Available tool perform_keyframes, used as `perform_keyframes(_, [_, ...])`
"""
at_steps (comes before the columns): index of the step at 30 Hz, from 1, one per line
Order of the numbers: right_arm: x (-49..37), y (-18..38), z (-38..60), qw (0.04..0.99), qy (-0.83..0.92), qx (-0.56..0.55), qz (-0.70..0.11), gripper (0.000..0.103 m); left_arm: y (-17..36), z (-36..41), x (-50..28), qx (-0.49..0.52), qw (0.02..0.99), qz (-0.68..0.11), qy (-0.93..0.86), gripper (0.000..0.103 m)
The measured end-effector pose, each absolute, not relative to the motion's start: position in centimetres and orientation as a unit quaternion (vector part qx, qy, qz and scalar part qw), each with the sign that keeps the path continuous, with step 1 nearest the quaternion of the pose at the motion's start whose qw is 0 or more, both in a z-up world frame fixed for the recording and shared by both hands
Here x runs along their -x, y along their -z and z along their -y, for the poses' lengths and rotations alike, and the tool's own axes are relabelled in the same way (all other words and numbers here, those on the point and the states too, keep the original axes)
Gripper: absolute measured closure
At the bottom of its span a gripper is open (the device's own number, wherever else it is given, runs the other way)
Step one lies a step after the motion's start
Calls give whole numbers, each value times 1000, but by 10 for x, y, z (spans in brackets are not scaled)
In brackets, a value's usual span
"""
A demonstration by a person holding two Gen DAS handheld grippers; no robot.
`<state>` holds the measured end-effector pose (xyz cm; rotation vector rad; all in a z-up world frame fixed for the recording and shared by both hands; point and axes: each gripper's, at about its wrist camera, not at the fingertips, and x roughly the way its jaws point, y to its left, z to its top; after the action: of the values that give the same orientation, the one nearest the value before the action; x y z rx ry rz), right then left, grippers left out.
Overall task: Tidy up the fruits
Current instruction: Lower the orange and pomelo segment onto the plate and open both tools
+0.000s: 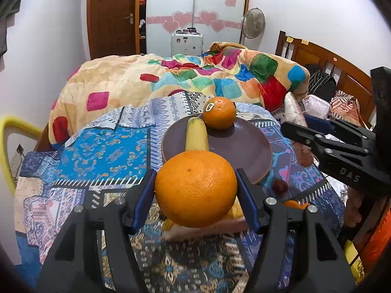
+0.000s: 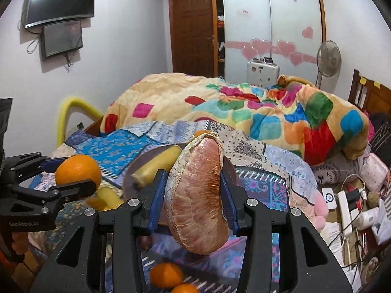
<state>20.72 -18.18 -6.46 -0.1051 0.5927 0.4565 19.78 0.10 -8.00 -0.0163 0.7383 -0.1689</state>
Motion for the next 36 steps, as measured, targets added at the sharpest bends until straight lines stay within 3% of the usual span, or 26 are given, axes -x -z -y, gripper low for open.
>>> perform_keyframes(25, [-294, 98, 152, 898, -225, 86, -368, 62, 104, 7, -260, -20, 919, -385, 84, 40])
perform_keyframes(30, [-291, 95, 153, 900, -228, 89, -359, 48, 103, 8, -266, -12, 918, -387, 89, 40])
perform_keyframes(36, [-282, 84, 159, 910, -221, 89, -341, 47, 102, 17, -266, -18, 917, -387, 95, 40])
